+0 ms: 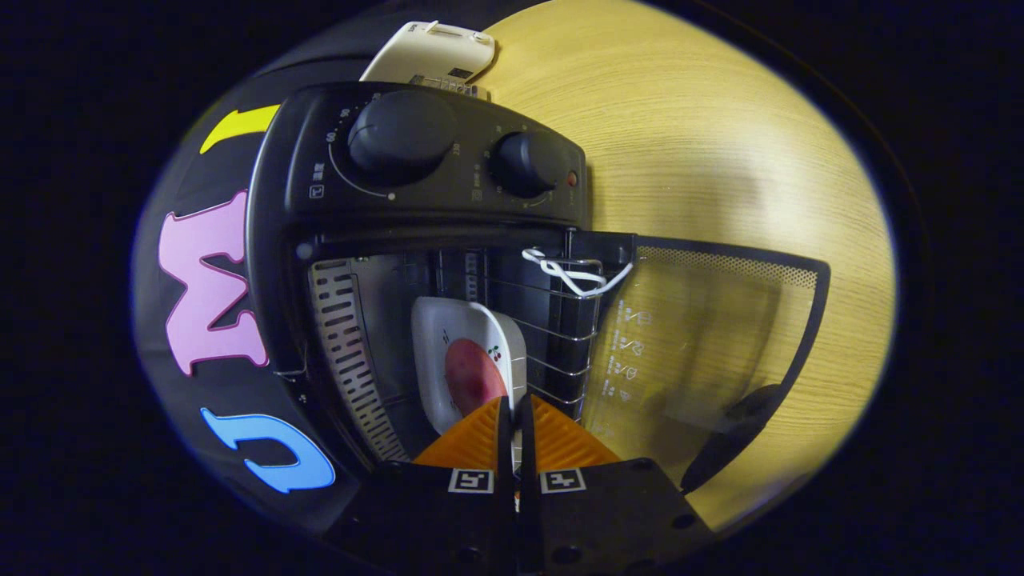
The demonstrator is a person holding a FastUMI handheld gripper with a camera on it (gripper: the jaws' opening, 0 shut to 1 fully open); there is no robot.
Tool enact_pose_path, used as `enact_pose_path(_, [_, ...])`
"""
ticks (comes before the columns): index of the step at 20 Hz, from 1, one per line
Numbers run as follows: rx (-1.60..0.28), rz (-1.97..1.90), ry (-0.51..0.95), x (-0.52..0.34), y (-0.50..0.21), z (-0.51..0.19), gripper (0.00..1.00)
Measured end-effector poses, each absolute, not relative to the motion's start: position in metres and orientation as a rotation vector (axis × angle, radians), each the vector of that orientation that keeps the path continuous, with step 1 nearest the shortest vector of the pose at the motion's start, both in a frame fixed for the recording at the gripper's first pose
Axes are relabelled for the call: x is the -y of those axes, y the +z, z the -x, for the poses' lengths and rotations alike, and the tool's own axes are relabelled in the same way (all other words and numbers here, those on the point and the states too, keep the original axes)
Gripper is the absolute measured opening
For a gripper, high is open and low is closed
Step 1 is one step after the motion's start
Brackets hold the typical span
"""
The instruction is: Open the toaster oven, put the food inside, and close the toaster oven door.
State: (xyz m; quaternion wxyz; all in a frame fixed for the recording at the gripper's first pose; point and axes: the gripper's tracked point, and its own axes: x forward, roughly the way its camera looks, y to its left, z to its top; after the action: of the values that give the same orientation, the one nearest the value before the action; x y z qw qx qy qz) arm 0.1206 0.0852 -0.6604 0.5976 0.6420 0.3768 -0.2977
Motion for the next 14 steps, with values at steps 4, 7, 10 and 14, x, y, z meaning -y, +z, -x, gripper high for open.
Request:
enact_pose_path(4, [-0.865, -1.52, -0.723, -0.087, -0.666, -0.128, 0.07])
enact_pose_path(7, [-0.871, -1.513, -0.704, -0.086, -0.666, -0.128, 0.09])
enact_pose_path(10, [-0.876, -1.488, -0.681, -0.085, -0.657, -0.124, 0.2])
enact_pose_path(14, [-0.879, -1.468, -0.652, -0.082, -0.645, -0.12, 0.5])
